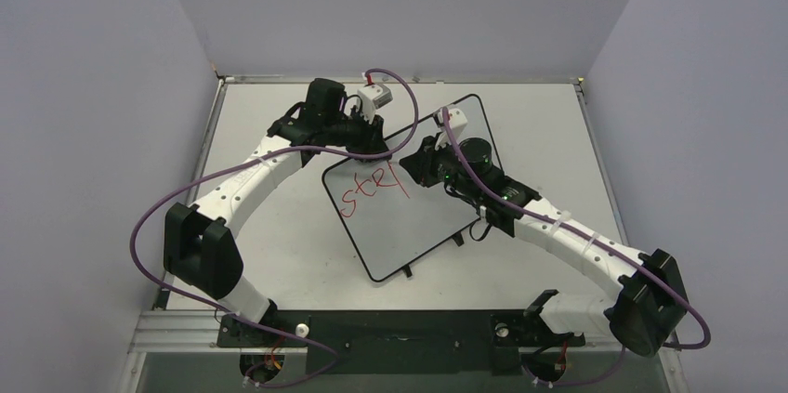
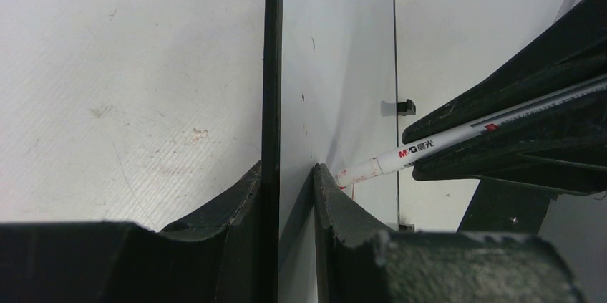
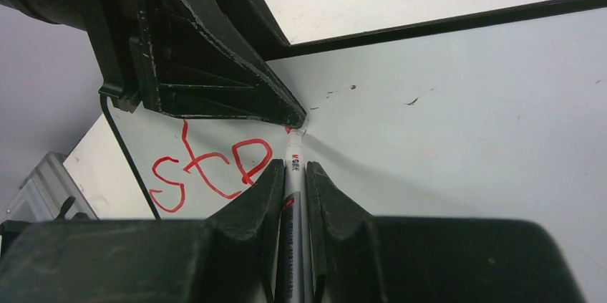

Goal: Write a sentence on the whiteboard

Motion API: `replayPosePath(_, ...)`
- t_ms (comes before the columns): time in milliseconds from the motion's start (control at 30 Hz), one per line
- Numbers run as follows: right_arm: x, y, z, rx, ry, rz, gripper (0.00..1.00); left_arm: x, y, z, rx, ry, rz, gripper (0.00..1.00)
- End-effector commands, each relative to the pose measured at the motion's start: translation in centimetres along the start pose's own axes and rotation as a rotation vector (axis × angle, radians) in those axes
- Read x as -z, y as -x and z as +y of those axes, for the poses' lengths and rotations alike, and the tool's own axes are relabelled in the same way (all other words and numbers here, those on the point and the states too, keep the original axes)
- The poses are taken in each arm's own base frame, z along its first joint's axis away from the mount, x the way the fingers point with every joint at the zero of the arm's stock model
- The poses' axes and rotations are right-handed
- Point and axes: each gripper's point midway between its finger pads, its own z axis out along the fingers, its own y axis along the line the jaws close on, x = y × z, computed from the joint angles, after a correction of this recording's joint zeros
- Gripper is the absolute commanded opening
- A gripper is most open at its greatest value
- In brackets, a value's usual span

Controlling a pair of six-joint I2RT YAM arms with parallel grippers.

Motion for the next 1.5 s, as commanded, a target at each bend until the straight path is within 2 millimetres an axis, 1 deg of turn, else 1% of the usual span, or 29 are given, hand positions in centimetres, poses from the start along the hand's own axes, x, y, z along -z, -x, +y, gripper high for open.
replayPosePath(0,0.0,2.0,-1.6,0.031,-0.09,-0.054,0.0,1.3,3.7,1.9,-0.17,0.119,-0.118,0.0)
replayPosePath(333,0.7,1.9,-3.4,0.035,-0.166,-0.052,0.0,1.3,3.6,1.9,-0.169,0.119,-0.116,0.0)
replayPosePath(467,0.9,1.7,-3.7,0.035,-0.178,-0.047,0.0,1.3,3.7,1.9,-0.17,0.12,-0.117,0.0)
replayPosePath(700,1.4,1.0,-3.8,0.04,-0.172,-0.031,0.0,1.3,3.7,1.9,-0.171,0.12,-0.117,0.0)
replayPosePath(733,1.6,0.4,-4.0,0.041,-0.177,-0.011,0.0,1.4,3.7,1.9,-0.17,0.121,-0.118,0.0)
replayPosePath(800,1.8,-0.1,-4.0,0.04,-0.176,0.0,0.0,1.4,3.8,1.9,-0.17,0.122,-0.119,0.0)
replayPosePath(1167,1.9,-1.5,-3.2,0.02,-0.129,0.026,0.0,1.5,3.7,1.9,-0.172,0.123,-0.119,0.0)
replayPosePath(1233,1.8,-1.9,-2.7,0.018,-0.111,0.037,0.0,1.5,3.7,1.9,-0.172,0.123,-0.12,0.0)
replayPosePath(1300,1.7,-1.6,-2.0,0.021,-0.085,0.02,0.0,1.5,3.7,1.9,-0.171,0.123,-0.119,0.0)
replayPosePath(1467,1.6,-1.7,-0.7,0.034,-0.048,0.014,0.0,1.6,3.8,1.8,-0.173,0.124,-0.123,0.0)
